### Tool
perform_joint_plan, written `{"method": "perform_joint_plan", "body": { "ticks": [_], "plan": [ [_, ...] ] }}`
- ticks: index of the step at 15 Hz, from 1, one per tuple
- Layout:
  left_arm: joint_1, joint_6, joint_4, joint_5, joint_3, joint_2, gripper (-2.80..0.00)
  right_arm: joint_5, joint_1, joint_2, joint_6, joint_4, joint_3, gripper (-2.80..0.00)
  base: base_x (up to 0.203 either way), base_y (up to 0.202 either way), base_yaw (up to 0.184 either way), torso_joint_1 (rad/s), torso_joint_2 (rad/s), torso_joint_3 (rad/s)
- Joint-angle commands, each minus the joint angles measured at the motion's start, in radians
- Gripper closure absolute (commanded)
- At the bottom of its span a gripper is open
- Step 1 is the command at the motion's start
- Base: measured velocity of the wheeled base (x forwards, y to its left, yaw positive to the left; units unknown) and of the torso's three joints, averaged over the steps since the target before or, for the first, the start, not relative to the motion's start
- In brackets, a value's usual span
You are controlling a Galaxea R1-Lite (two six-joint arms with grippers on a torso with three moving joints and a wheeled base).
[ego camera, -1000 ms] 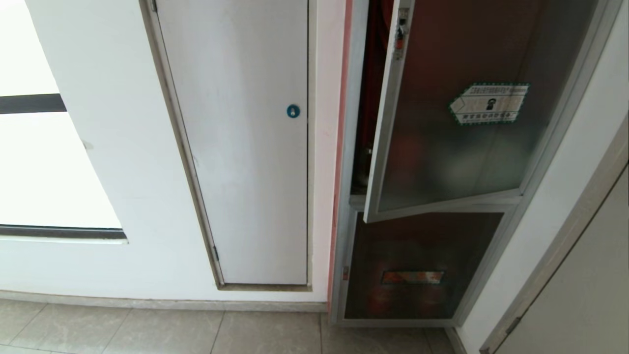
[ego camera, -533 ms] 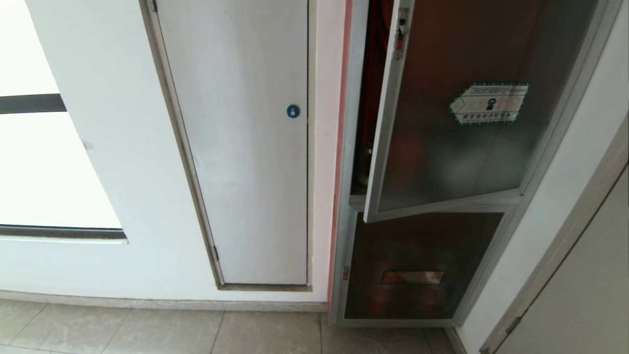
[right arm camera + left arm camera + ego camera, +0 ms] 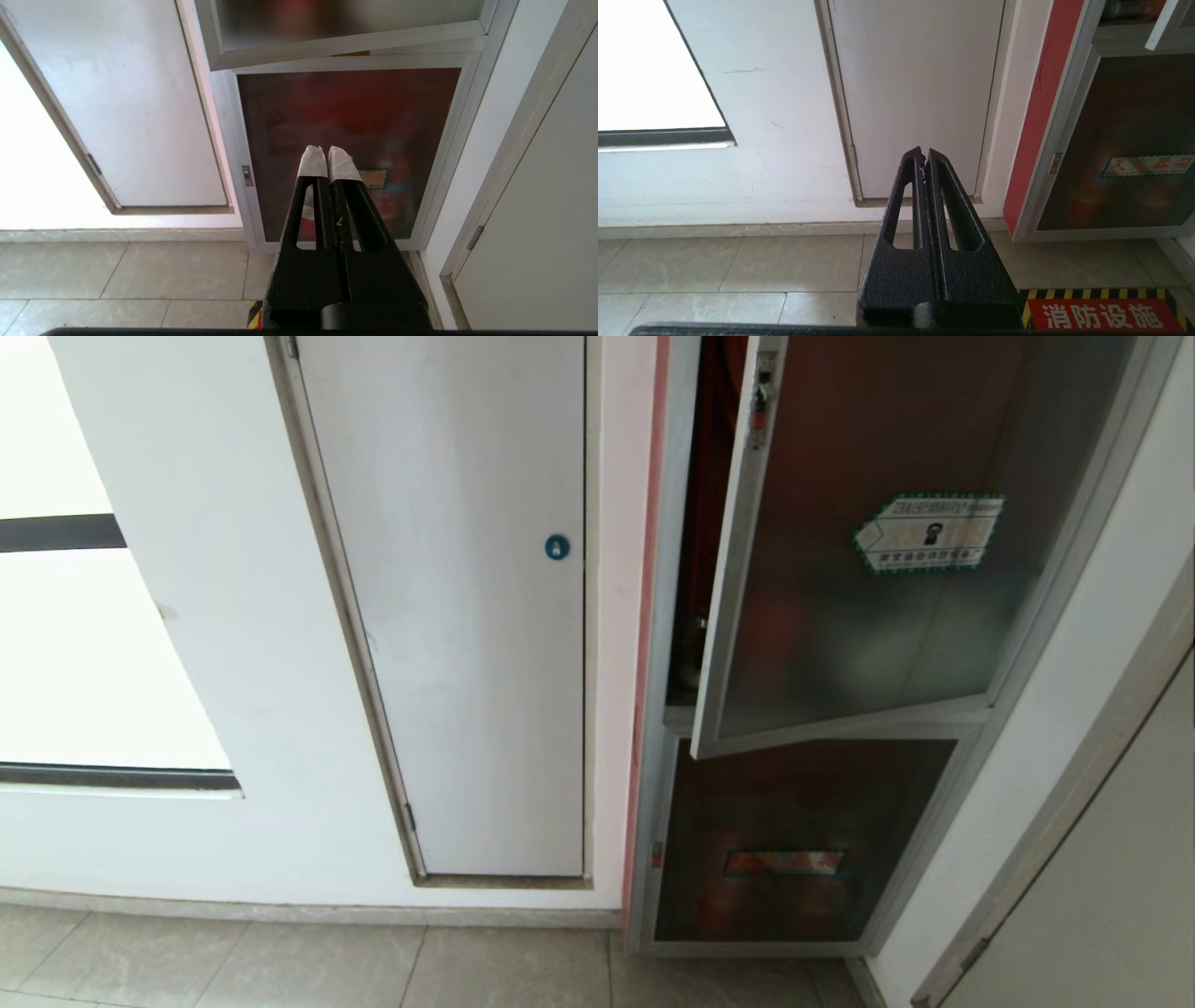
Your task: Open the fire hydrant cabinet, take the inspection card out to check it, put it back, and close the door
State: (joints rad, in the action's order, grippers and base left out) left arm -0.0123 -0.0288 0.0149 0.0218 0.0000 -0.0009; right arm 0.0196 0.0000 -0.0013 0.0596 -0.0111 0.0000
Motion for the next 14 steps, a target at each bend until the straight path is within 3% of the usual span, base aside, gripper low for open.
{"method": "perform_joint_plan", "body": {
  "ticks": [1,14],
  "plan": [
    [0.000,0.000,0.000,0.000,0.012,0.001,0.00,0.000,0.000,0.001,0.000,-0.001,0.003,0.00,0.000,0.000,0.000,0.000,0.00,0.000],
    [0.000,-0.001,0.001,0.000,0.012,0.001,0.00,0.000,0.000,0.001,0.000,-0.001,0.003,0.00,0.000,0.000,0.000,0.000,0.00,0.000]
  ]
}}
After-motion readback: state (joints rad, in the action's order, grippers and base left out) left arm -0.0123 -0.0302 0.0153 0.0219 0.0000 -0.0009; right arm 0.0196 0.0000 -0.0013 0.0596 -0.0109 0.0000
